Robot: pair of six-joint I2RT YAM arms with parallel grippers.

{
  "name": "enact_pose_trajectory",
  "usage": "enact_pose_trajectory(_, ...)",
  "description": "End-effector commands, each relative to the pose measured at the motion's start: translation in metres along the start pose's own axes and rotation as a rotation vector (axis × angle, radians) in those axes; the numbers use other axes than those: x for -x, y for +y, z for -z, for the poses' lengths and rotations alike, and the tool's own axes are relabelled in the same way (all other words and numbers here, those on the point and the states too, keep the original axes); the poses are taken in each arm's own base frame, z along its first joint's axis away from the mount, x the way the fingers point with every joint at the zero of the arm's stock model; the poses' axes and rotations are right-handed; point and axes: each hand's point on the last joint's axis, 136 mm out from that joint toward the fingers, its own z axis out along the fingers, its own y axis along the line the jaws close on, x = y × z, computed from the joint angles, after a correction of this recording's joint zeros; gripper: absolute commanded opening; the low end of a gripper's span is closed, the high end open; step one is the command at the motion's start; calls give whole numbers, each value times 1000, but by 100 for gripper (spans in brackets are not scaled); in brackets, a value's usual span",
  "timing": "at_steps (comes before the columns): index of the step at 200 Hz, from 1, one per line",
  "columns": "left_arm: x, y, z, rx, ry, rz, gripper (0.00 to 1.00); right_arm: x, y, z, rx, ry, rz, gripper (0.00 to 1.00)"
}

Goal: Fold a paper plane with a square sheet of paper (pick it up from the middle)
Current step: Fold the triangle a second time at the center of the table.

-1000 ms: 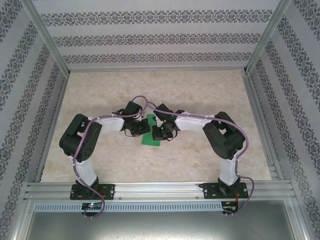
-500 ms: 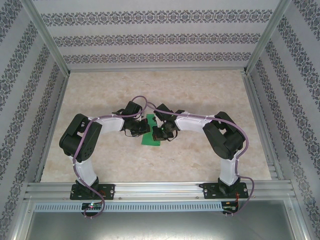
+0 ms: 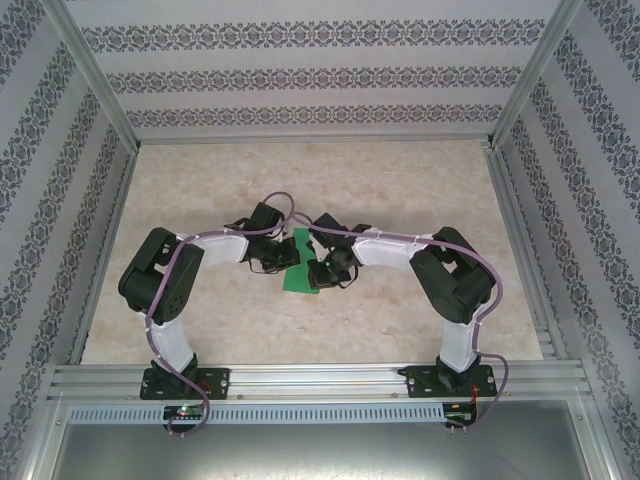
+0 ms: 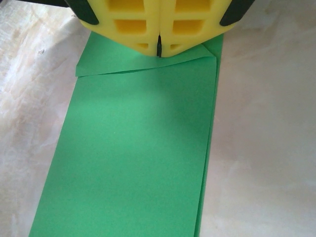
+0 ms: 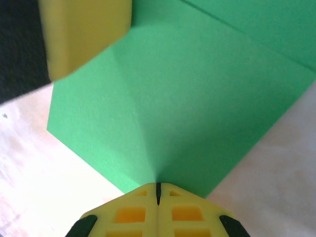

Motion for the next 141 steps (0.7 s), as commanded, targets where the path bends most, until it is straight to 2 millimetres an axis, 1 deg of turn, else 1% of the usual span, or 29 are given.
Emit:
enact_pose_trajectory(1,-43,62,-15,210,117,84,0,-25,-9,6,-50,62,8,0)
enact_pose_trajectory(20,-43,61,-16,206,115,84,0,-19,-3,12,-40,36,24,0)
enact_pose_trajectory(49,-43,60,-16,198,116,84,0,3,13,22,1,-45,45,0)
enact_pose_trajectory(66,-43,59,-16,193,115,85,0,15,16,18,4,-74,37,0)
enact_pose_trajectory(91,-43,58,-16,191,116,88,0,27,17,7,11,-89,22,0)
enact_pose_trajectory(123,-43,59,-16,193,117,89,0,39,21,-1,16,-95,16,0)
enact_pose_trajectory(141,-43,59,-16,194,116,91,0,41,21,-4,10,-94,17,0)
